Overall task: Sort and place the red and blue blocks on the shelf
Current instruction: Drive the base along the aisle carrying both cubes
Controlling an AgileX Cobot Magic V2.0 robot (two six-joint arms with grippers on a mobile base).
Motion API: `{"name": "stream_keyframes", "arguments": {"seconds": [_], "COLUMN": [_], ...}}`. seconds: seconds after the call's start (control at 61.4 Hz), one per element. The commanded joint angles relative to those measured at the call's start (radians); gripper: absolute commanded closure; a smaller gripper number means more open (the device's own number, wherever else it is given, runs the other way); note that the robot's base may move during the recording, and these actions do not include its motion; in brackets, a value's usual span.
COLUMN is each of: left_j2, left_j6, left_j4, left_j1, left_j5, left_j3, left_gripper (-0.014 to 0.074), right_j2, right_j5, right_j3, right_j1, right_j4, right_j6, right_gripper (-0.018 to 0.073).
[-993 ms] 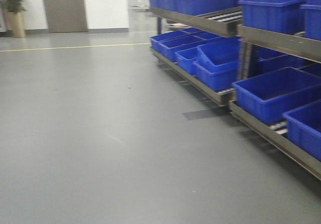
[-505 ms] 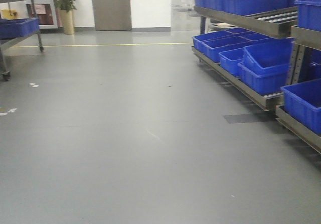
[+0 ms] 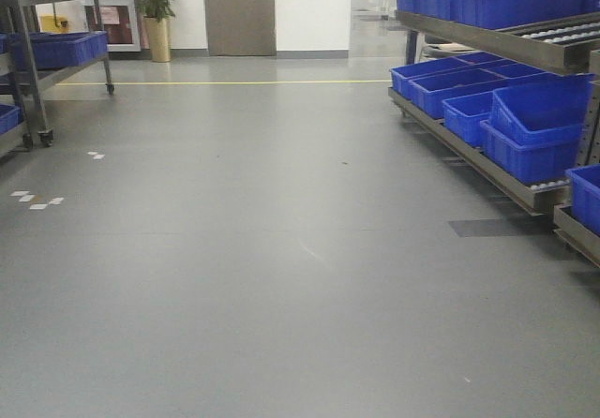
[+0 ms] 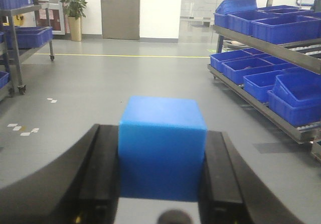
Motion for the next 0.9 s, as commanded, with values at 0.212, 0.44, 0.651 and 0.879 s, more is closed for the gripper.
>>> {"name": "stream_keyframes", "arguments": {"seconds": [0.212,0.44,0.651,0.879], "left_j2": [0.008,0.008,0.008,0.008], "left_j6": [0.001,0.001,0.001,0.001], "left_j4": [-0.001,-0.001,-0.001,-0.001], "left_j1": [-0.001,-0.001,-0.001,-0.001], "left_j5": [-0.088,-0.088,-0.088,-0.088], "left_j3": [-0.029,-0.029,-0.029,-0.029], "left_gripper": [0.0474,0.0474,0.0474,0.0474], "right_j2": [0.004,0.004,0.004,0.004], "right_j5": [-0.088,-0.088,-0.088,-0.088], "right_j3": [-0.029,-0.029,-0.029,-0.029], "right_j1": [-0.006,-0.006,-0.006,-0.006], "right_j4": [0.002,0.002,0.002,0.002], "right_j6": [-0.009,-0.009,-0.009,-0.009], "right_gripper": [0.0491,0.0491,0.0491,0.0491]}}
